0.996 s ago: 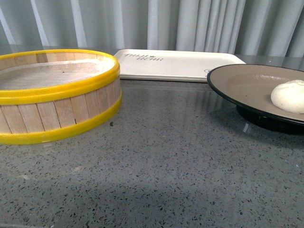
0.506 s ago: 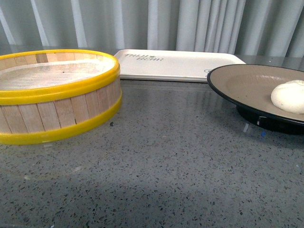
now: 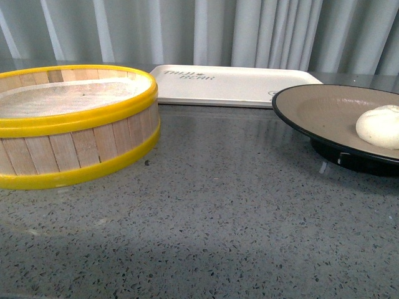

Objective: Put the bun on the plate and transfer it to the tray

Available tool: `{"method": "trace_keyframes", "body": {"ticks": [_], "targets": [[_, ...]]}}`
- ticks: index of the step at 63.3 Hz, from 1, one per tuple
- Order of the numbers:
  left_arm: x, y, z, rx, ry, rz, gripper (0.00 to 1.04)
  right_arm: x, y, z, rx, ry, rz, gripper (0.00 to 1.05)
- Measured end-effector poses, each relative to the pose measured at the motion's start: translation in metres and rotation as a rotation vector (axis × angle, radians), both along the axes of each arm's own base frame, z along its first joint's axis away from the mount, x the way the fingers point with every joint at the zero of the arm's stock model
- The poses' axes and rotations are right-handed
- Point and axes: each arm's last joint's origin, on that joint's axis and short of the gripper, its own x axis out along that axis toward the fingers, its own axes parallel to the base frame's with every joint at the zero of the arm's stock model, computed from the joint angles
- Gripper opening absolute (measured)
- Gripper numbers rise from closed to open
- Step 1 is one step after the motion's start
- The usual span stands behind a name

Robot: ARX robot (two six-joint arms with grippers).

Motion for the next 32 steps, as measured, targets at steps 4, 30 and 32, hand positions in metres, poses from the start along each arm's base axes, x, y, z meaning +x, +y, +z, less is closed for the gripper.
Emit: {"method": "trace_keyframes", "body": {"ticks": [4, 30, 32], "targets": [[-0.002, 0.0, -0.003, 0.0, 0.002, 0.0, 0.04, 0.0, 0.0, 0.0, 0.0, 0.0, 0.0, 0.96], [-0.012, 0.0, -0.015, 0.0, 0.003, 0.0, 0.04, 0.0, 0.0, 0.0, 0.0, 0.0, 0.0, 0.96], [-0.013, 0.0, -0.016, 0.0, 0.002, 0.0, 0.04, 0.0, 0.0, 0.0, 0.0, 0.0, 0.0, 0.96]]}}
